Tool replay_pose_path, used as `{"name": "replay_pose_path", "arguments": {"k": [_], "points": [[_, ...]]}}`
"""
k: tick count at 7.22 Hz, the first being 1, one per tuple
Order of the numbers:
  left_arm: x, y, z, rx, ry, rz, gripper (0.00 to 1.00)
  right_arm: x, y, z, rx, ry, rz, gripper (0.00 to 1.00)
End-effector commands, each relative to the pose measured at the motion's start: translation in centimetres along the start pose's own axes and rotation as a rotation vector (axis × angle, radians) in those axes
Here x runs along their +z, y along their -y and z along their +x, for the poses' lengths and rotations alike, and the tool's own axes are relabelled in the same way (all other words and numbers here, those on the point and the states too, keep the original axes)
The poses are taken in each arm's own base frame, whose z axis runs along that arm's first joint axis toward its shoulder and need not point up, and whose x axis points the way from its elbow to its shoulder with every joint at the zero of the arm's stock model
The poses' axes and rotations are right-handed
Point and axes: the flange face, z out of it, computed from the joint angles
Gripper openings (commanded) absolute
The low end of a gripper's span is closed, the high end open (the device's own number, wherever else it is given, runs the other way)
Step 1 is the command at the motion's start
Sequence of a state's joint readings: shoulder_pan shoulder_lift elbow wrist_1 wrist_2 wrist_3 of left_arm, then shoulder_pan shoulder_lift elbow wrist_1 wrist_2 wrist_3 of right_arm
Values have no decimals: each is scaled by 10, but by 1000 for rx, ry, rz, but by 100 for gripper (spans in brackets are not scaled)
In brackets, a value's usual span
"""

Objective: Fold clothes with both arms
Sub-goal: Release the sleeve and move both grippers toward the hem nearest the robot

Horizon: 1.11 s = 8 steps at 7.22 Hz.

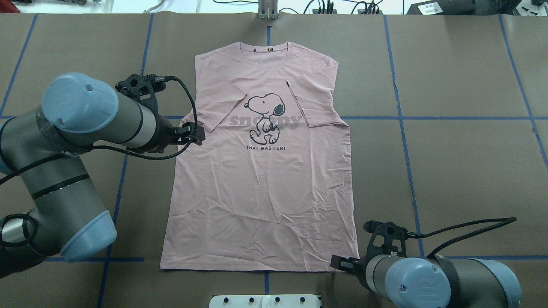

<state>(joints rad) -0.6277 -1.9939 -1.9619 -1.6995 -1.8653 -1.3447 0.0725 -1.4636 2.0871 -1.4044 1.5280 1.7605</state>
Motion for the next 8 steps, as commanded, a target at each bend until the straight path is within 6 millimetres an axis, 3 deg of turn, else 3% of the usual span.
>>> {"name": "replay_pose_path", "arguments": {"k": [1, 3, 4, 7, 8], "points": [[0, 0, -1, -2, 1, 0, 100, 14, -5, 1, -9, -23, -2, 100], [1, -1, 0, -1, 1, -2, 100, 13, -5, 1, -10, -21, -3, 97], [1, -1, -1, -3, 2, -2, 100, 13, -5, 1, -10, -20, -3, 78], [2, -1, -1, -4, 4, -2, 100, 9, -4, 0, -7, -15, -12, 3], [2, -1, -1, -4, 4, -2, 100, 6, -2, 0, -2, -11, -19, 0]]}}
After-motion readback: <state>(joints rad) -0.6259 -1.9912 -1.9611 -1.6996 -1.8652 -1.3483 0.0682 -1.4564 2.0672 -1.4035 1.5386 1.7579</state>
